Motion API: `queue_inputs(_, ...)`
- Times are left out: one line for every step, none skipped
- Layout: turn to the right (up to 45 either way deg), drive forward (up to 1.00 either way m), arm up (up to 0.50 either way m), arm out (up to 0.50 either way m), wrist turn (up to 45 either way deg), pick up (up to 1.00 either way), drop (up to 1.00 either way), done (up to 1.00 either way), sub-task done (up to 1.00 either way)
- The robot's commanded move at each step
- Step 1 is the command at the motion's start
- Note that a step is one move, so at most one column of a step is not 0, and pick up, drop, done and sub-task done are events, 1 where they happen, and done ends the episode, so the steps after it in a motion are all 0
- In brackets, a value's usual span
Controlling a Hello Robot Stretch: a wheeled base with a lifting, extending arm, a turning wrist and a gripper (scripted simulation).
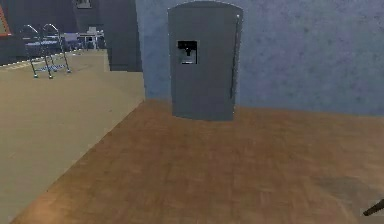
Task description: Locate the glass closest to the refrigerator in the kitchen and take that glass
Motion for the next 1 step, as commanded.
queue_inputs(6.0,0.00,0.00,0.00,0.0,0.00,0.00,0.00,0.00)
